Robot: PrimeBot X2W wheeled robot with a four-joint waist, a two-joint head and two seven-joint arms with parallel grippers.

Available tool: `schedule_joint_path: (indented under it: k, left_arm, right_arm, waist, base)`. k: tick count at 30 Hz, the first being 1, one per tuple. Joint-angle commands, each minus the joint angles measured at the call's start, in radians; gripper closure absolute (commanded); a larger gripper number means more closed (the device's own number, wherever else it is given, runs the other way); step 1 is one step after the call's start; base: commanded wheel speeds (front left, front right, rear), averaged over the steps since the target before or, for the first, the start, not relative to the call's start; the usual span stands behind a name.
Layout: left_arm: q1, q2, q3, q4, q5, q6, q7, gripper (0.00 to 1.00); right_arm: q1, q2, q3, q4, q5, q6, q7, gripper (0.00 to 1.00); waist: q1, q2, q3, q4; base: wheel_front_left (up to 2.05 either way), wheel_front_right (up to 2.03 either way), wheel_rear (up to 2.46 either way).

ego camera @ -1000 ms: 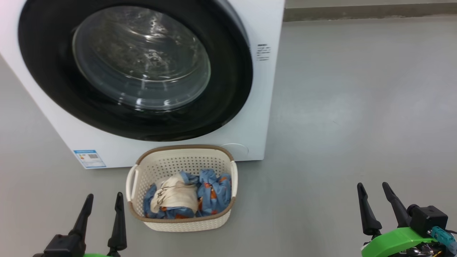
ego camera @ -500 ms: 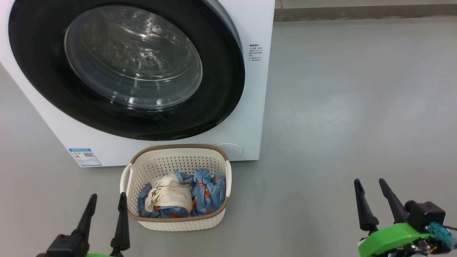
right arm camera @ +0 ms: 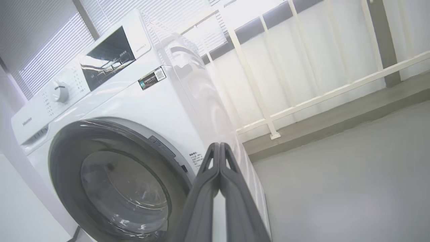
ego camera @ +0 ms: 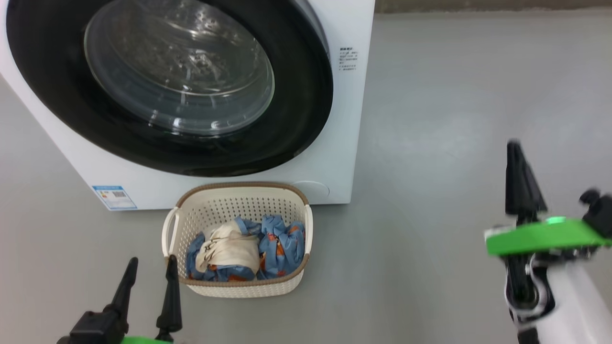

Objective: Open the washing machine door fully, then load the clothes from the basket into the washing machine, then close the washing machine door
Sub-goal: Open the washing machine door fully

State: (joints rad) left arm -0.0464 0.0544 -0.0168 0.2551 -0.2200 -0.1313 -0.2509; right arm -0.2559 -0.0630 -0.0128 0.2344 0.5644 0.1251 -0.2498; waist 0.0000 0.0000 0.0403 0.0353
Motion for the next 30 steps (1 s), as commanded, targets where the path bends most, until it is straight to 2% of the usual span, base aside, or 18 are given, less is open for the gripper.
schedule_joint_path:
  k: [1,7,12,16,17,22,27,30]
  left_arm:
    - [-0.058,0.008,0.024,-0.028,-0.015,0.001,-0.011,0.00]
    - [-0.098,0.005,0.003,-0.028,-0.023,0.001,-0.011,0.00]
    - [-0.130,0.003,-0.012,-0.030,-0.029,0.001,-0.011,0.00]
    - [-0.154,0.001,-0.028,-0.028,-0.036,0.001,-0.011,0.00]
    - [-0.154,0.001,-0.028,-0.028,-0.036,0.001,-0.011,0.00]
    - [-0.182,-0.001,-0.058,-0.032,-0.046,0.001,-0.011,0.00]
    - [-0.207,-0.003,-0.090,-0.039,-0.058,0.001,-0.011,0.00]
    - [-0.215,-0.004,-0.105,-0.040,-0.069,0.001,-0.011,0.00]
  right_arm:
    - [-0.080,-0.001,0.032,-0.043,0.057,0.006,-0.012,1.00]
    - [-0.218,-0.023,0.059,-0.028,0.279,0.006,-0.012,1.00]
    - [-0.343,-0.056,0.054,0.029,0.527,0.006,-0.012,1.00]
    - [-0.424,-0.124,0.109,0.067,0.751,0.006,0.005,1.00]
    - [-0.424,-0.124,0.109,0.067,0.751,0.006,0.005,1.00]
    - [-0.510,-0.214,0.147,0.113,0.934,0.006,0.143,1.00]
    - [-0.581,-0.297,0.220,0.182,0.966,0.006,0.318,1.00]
    - [-0.621,-0.313,0.239,0.212,1.001,0.006,0.401,1.00]
  waist:
    - [0.0000,0.0000,0.024,0.010]
    - [0.0000,0.0000,0.073,0.043]
    - [0.0000,0.0000,0.121,0.077]
    - [0.0000,0.0000,0.156,0.110]
    - [0.0000,0.0000,0.156,0.110]
    - [0.0000,0.0000,0.202,0.153]
    - [0.0000,0.0000,0.241,0.194]
    - [0.0000,0.0000,0.260,0.211]
  base:
    - [0.00,0.00,0.00]
    - [0.00,0.00,0.00]
    - [0.00,0.00,0.00]
    - [0.00,0.00,0.00]
    - [0.00,0.00,0.00]
    - [0.00,0.00,0.00]
    - [0.00,0.00,0.00]
    - [0.00,0.00,0.00]
